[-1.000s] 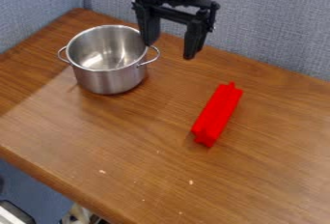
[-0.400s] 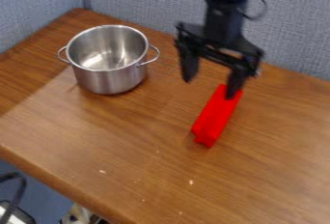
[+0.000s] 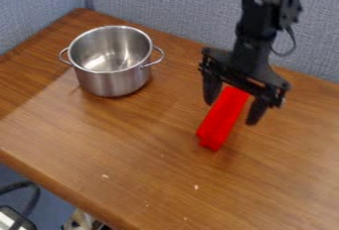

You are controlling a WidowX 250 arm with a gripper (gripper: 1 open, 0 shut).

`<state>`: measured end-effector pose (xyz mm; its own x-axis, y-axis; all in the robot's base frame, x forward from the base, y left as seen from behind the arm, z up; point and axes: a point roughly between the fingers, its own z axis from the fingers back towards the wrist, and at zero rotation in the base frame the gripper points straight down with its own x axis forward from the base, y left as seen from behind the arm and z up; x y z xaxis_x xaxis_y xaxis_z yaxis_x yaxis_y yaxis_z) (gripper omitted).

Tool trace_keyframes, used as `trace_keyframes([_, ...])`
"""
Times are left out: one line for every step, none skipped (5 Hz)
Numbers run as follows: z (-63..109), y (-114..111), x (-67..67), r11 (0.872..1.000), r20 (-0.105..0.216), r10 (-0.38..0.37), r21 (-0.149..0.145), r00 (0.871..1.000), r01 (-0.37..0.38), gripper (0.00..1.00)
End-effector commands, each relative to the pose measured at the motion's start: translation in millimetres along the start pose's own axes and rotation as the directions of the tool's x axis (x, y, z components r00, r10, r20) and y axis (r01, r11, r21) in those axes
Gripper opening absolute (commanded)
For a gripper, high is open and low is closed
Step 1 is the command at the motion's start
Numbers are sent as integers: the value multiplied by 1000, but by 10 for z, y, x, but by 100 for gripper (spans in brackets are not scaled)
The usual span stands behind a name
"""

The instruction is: Put the red object in the metal pot

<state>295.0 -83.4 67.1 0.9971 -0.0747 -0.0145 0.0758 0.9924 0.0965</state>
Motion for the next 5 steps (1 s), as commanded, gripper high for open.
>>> trace_keyframes([-1,-2,25,1000,27,0,16,1000,0,100])
trace_keyframes([-82,35,25,1000,28,4,13,1000,-5,100])
trace_keyframes([-157,77,-1,1000,16,15,6,1000,-15,100])
trace_keyframes([-226,116,-20,1000,1,24,8,1000,-24,100])
trace_keyframes([-312,146,-39,999,-13,35,4,999,-35,0])
